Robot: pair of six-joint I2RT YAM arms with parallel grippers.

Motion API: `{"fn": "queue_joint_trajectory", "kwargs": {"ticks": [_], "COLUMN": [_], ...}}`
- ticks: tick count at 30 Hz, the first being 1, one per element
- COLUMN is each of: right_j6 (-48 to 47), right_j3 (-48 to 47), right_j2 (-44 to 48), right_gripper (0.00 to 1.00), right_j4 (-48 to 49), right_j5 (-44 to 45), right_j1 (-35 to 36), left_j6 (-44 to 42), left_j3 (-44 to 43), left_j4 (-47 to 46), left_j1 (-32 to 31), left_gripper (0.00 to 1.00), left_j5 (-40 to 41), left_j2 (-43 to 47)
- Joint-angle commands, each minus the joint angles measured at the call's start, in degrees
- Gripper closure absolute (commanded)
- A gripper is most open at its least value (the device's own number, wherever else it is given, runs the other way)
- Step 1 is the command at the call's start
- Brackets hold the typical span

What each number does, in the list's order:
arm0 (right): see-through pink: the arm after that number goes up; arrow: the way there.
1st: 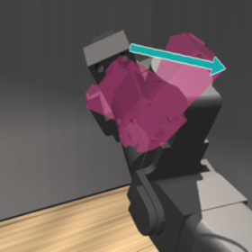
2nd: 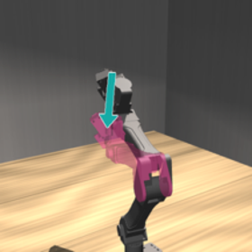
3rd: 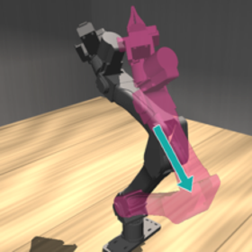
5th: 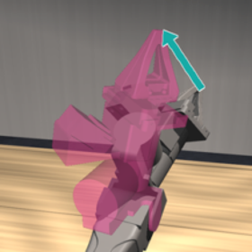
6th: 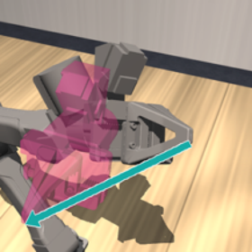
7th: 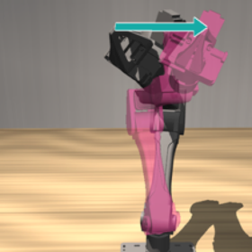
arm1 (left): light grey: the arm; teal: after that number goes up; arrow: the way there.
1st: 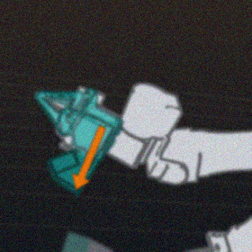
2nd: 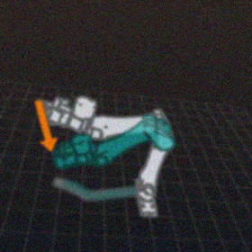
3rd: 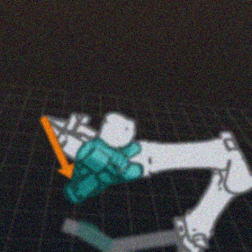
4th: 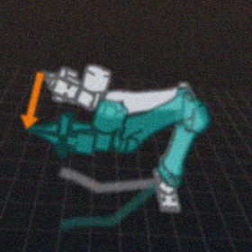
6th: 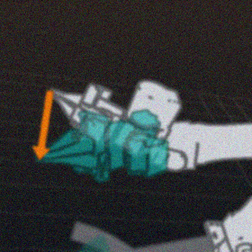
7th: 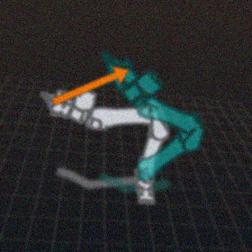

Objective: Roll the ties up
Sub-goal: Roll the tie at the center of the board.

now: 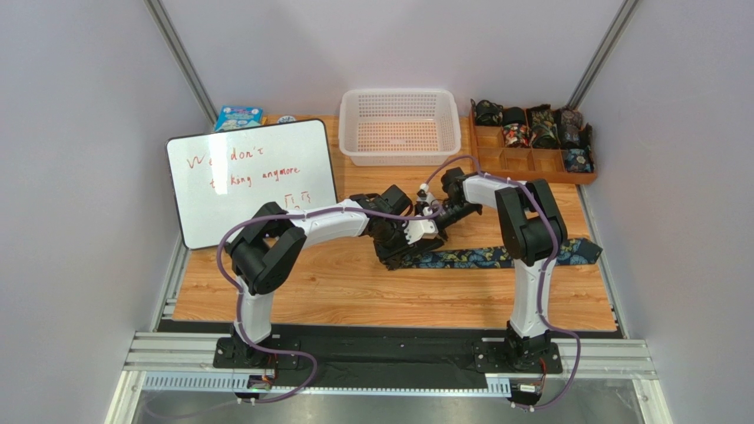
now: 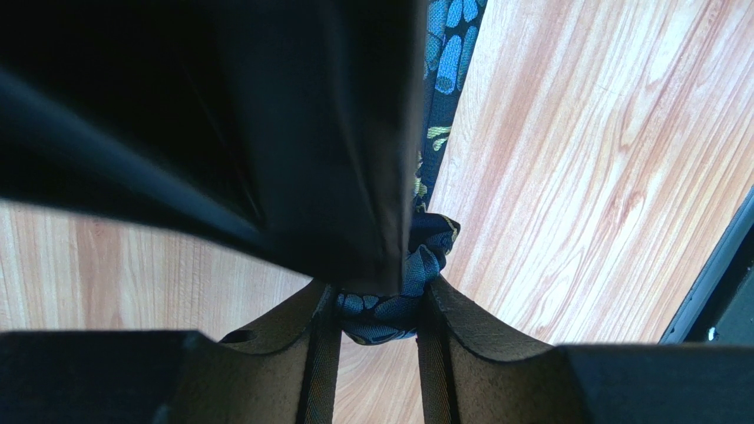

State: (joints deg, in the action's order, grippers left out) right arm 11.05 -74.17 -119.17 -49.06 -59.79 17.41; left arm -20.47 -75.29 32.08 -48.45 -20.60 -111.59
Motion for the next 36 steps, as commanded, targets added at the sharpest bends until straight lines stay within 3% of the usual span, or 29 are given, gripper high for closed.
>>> {"fn": "queue_joint_trajectory", "kwargs": {"ticks": [1, 9, 13, 16, 22, 24, 28, 36], "right_j6": [-0.6, 0.6, 2.9, 9.8, 9.4, 7.0, 2.0, -3.4], "right_j3": [-0.9, -0.6, 0.3, 5.3, 4.9, 4.0, 2.7, 1.8], "right_j2": [1.0, -3.1, -3.6, -1.3, -1.1, -1.2, -2.4, -1.6], "right_gripper": [0.57, 0.60, 0.69, 0.66, 0.66, 0.71, 1.00, 1.00], "right_j4": [-0.4, 2.3, 4.4, 14.2, 14.7, 11.9, 6.3, 1.2], "right_j5": [-3.2, 0.5, -0.8, -3.1, -3.6, -1.3, 3.5, 7.0], "right_j1": [2.4, 3.7, 3.5, 2.6, 3.0, 3.3, 3.0, 0.3], "left_j6": [-1.0, -0.8, -0.4, -0.2, 0.2, 0.3, 0.4, 0.7], "left_j3": [0.9, 0.9, 1.5, 1.9, 2.1, 2.1, 2.3, 3.0], "left_j4": [1.9, 2.0, 2.0, 1.8, 1.7, 1.7, 1.7, 0.7], "left_j1": [-0.9, -0.9, -0.9, -0.9, -0.9, -0.9, -0.7, 0.2], "left_gripper": [0.61, 0.61, 0.61, 0.60, 0.60, 0.60, 0.60, 0.56], "left_j5": [0.9, 1.2, 0.6, 0.3, 0.3, 0.3, 0.4, -0.7], "left_j2": [-3.1, -2.8, -2.5, -2.0, -1.8, -1.7, -1.4, 0.8]}}
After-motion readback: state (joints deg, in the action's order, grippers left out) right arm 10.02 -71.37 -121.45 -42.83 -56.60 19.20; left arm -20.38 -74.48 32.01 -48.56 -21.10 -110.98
